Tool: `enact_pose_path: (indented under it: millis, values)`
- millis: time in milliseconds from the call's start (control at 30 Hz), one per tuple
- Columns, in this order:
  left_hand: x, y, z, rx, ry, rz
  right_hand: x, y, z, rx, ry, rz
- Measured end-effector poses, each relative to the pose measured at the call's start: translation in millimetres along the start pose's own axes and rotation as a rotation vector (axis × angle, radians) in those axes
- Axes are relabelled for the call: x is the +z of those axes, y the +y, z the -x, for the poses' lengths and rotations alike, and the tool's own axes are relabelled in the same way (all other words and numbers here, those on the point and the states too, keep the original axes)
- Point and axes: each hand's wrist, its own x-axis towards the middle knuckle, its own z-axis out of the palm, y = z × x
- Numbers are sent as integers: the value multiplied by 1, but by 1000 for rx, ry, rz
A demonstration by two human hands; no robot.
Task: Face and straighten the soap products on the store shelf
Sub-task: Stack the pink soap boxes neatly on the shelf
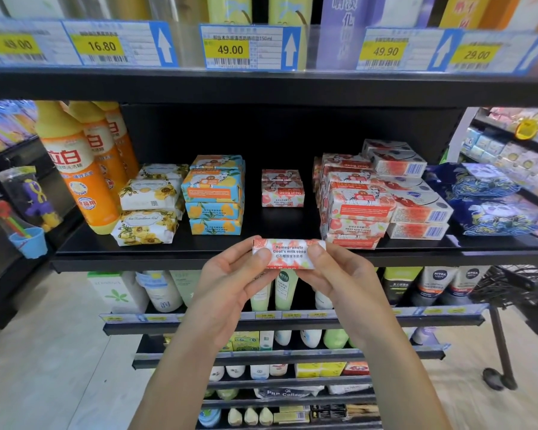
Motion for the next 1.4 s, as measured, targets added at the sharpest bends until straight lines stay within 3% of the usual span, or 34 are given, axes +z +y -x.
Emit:
enact_pose_path:
  millis: [433, 667, 933, 1400]
  values:
    - [2, 5, -2, -27, -4, -84, -10, 2, 0, -154, -77, -6]
    - [0, 2, -4, -14, -23, -126, -11, 2, 0, -110, -114, -21]
    - [1, 1, -3, 32, -42, -124, -3, 0, -2, 4, 28, -55]
    - [-2, -2, -5, 82, -35, -164, -5, 7, -2, -99, 17, -14]
